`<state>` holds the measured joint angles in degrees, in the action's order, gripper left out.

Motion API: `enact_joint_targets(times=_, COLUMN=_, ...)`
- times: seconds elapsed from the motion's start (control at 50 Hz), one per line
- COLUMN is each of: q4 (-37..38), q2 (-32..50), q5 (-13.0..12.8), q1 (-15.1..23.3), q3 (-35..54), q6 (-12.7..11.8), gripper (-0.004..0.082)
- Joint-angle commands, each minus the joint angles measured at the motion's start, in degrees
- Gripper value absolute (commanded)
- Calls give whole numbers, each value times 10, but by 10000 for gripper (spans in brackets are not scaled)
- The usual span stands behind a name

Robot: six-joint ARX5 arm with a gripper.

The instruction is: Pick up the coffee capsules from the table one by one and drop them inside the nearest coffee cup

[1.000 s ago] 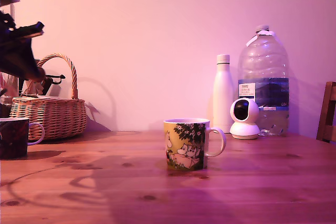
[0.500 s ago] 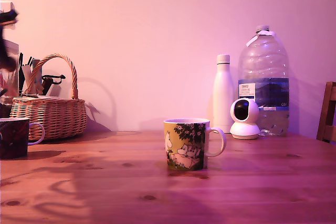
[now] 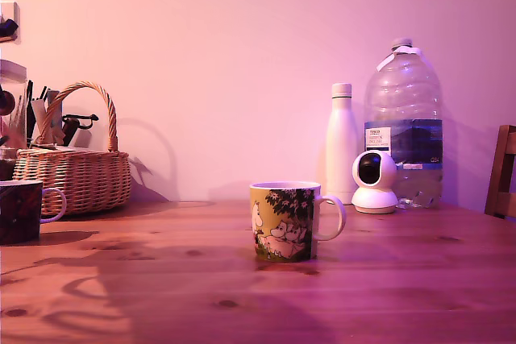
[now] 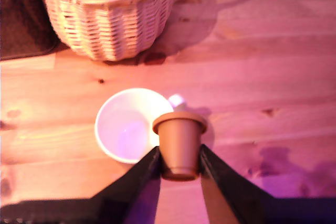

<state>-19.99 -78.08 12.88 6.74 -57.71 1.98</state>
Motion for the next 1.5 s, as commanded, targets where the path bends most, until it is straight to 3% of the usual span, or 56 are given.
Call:
enact_joint_targets(times=0.0, q4=-2, q2=-6, q5=-5, q1=1, q3=3, q6=13, gripper=148)
enact_joint_targets(times=0.86, q4=-192, q2=-203, q5=-46, q1=2, q3=-223, q6=15, gripper=149)
enact_joint_targets(times=1.48, q4=-196, q2=-246, q5=-59, q1=2, q3=-235, q6=31, gripper=149)
